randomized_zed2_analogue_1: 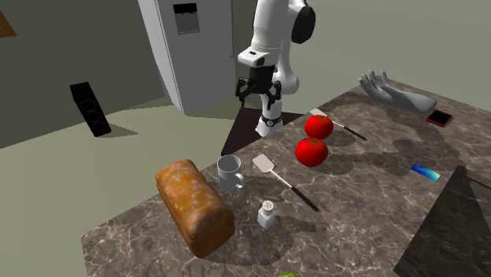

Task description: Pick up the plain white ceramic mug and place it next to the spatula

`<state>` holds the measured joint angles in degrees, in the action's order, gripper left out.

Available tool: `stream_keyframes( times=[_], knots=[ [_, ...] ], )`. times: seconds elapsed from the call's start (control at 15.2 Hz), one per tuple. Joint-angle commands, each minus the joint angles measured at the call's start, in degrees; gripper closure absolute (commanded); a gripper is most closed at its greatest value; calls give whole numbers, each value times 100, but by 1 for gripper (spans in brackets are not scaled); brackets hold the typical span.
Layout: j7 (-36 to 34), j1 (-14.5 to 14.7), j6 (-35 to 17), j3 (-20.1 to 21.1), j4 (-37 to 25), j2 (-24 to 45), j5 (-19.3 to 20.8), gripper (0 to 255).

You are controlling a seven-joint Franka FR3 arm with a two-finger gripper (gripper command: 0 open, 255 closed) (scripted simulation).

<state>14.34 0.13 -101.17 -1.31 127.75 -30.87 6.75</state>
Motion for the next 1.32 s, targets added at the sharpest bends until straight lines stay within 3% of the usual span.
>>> stream_keyframes(
  times=[0.0, 0.53, 0.99, 1.25],
  knots=[
    [223, -28, -143, -166, -291, 507, -7, 0],
    [1016, -103, -263, -601, -1794, 2477, -301, 0],
    [1674, -309, 66, -768, -3611, 4328, -726, 0],
    [1707, -332, -132, -761, -3499, 4437, -749, 0]
  ],
)
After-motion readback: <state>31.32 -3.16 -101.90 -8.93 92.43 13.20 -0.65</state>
